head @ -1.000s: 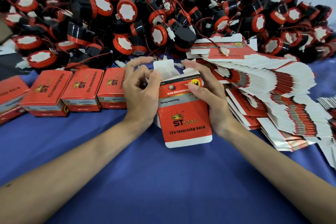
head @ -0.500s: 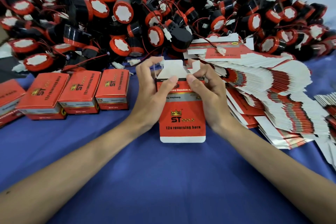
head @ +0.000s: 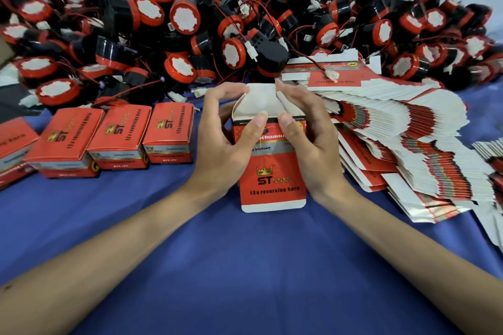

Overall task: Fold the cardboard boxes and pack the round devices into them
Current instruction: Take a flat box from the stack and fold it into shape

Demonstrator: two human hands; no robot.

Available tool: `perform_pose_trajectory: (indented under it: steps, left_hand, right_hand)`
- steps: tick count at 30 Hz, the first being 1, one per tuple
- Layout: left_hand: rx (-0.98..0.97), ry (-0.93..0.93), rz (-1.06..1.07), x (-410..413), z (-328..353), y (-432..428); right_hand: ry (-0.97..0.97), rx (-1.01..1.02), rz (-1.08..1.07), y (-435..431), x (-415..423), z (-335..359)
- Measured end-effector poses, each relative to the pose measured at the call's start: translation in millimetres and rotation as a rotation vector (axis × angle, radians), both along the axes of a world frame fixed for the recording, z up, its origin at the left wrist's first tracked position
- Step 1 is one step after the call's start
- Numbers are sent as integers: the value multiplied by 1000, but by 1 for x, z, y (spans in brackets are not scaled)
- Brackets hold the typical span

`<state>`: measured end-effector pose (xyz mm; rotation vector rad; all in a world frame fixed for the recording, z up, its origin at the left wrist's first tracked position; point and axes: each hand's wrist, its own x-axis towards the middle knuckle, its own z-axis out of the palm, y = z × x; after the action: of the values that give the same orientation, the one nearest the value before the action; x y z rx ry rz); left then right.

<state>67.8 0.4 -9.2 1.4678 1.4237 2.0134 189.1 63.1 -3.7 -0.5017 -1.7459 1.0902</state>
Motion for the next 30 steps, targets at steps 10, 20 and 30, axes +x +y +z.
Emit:
perform_pose_trajectory:
  steps: [10, 20, 30]
  left_hand:
    - [-34, 10, -90, -6, -1, 2]
    - [-164, -76, -101, -5, -1, 5]
    - [-284, -7, -130, -5, 1, 4]
  right_hand:
    - [108, 12, -96, -7, -3, -3]
    - [-49, -209, 22, 2, 1, 1]
    - [-85, -149, -104, 2, -1, 0]
